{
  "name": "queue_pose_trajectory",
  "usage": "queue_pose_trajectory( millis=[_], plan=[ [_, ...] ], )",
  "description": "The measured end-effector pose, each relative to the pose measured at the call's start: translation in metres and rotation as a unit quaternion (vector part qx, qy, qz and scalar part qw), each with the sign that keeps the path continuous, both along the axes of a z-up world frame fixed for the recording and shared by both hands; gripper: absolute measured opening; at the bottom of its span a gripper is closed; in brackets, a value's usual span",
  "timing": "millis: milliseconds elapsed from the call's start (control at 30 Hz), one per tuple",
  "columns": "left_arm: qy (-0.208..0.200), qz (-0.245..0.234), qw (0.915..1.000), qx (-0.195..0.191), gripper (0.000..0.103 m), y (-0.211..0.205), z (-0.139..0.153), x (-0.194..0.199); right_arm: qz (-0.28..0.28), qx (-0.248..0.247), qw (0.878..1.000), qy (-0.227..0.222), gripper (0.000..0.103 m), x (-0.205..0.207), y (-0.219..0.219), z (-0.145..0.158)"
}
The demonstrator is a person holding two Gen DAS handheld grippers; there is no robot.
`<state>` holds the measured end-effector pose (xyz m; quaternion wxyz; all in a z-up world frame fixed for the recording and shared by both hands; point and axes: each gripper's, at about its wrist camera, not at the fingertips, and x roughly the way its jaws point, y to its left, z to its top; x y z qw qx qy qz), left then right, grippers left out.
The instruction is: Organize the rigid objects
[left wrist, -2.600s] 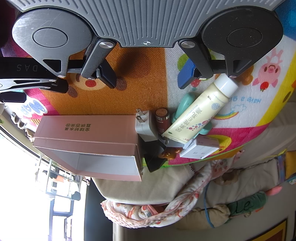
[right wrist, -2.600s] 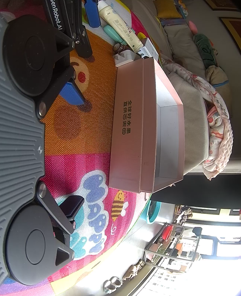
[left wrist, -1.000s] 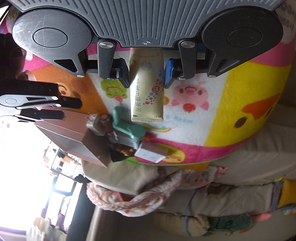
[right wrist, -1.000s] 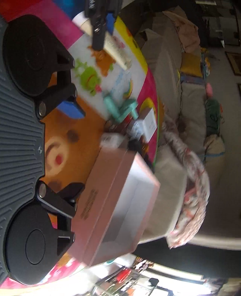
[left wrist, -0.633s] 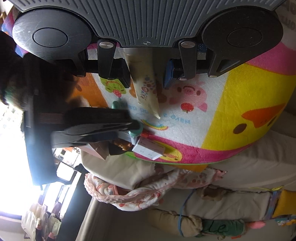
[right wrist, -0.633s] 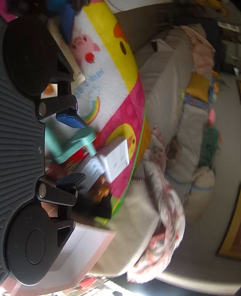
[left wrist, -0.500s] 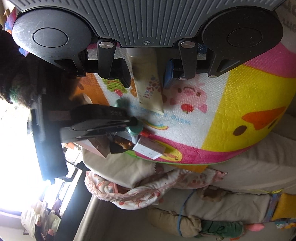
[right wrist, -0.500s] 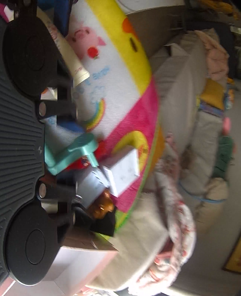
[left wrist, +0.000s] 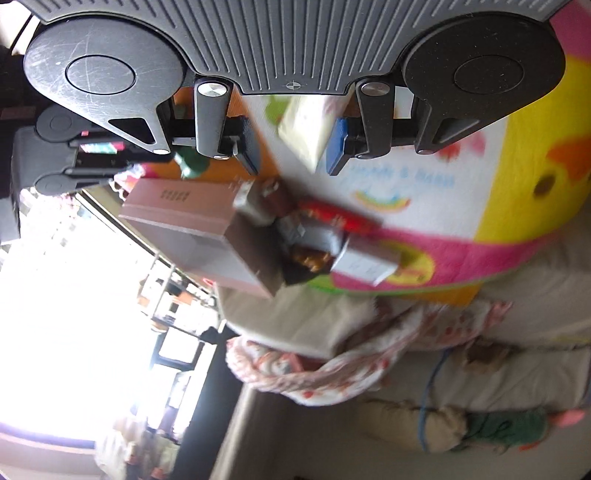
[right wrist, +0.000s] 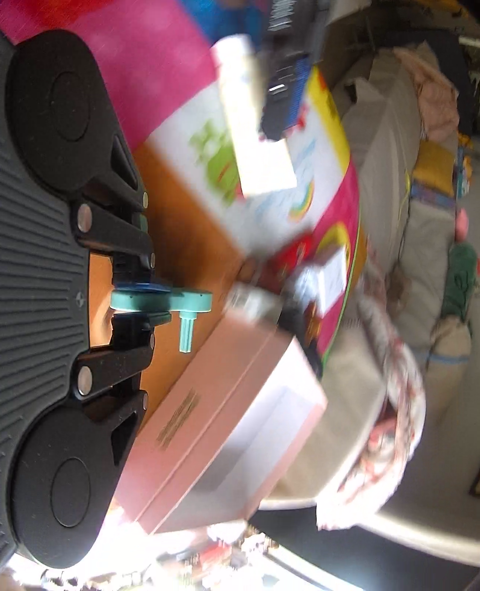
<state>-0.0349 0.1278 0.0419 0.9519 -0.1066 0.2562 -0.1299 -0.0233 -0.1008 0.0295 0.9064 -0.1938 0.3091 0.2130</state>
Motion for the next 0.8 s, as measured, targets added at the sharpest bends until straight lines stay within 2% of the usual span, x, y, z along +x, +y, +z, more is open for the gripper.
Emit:
queue_pose_trajectory(
  millis=[33, 67, 100, 133, 167, 233, 333, 433, 567, 633, 700, 800],
  plan=[
    [-0.008, -0.006, 0.9999, 0.009, 0.043, -0.002, 0.008, 0.009, -0.004, 0.011, 1.0, 0.008, 0.017, 0.002, -0.006, 0.002],
    [-0.014, -0.008, 0.9998, 0.014, 0.043, -0.003, 0.015, 0.021, -0.008, 0.024, 1.0, 0.014, 0.032, 0.005, -0.012, 0.004],
    [-0.016, -0.005, 0.9997, 0.016, 0.043, -0.002, 0.021, 0.034, -0.012, 0.04, 0.999, 0.013, 0.042, 0.008, -0.019, 0.007],
    [-0.014, 0.001, 0.9998, 0.016, 0.043, -0.001, 0.025, 0.049, -0.016, 0.055, 0.998, 0.006, 0.058, 0.01, -0.023, 0.009],
    [-0.01, 0.008, 0.9998, 0.012, 0.043, 0.002, 0.028, 0.066, -0.019, 0.067, 0.998, -0.003, 0.065, 0.011, -0.025, 0.011],
    [0.0, -0.001, 1.0, 0.001, 0.043, 0.001, 0.032, 0.101, -0.019, 0.086, 0.996, -0.012, 0.066, 0.012, -0.03, 0.011],
    [0.031, -0.062, 0.9974, -0.016, 0.043, -0.012, 0.031, 0.165, -0.019, 0.101, 0.995, -0.015, 0.066, 0.014, -0.034, 0.005],
    [0.048, -0.078, 0.9955, -0.021, 0.043, -0.026, 0.028, 0.225, -0.023, 0.109, 0.994, -0.005, 0.066, 0.015, -0.039, 0.0],
    [0.058, -0.061, 0.996, 0.03, 0.043, -0.047, 0.012, 0.295, -0.03, 0.117, 0.993, 0.0, 0.066, 0.012, -0.05, -0.004],
    [0.092, -0.058, 0.9931, 0.043, 0.042, -0.052, -0.004, 0.324, -0.037, 0.123, 0.992, 0.001, 0.066, 0.01, -0.058, -0.005],
    [0.143, -0.065, 0.987, 0.034, 0.04, -0.048, -0.024, 0.341, -0.045, 0.132, 0.99, 0.001, 0.068, 0.007, -0.066, -0.007],
    [0.171, -0.096, 0.9807, -0.004, 0.036, -0.035, -0.033, 0.336, -0.052, 0.144, 0.988, -0.005, 0.068, 0.001, -0.078, -0.007]
  ],
)
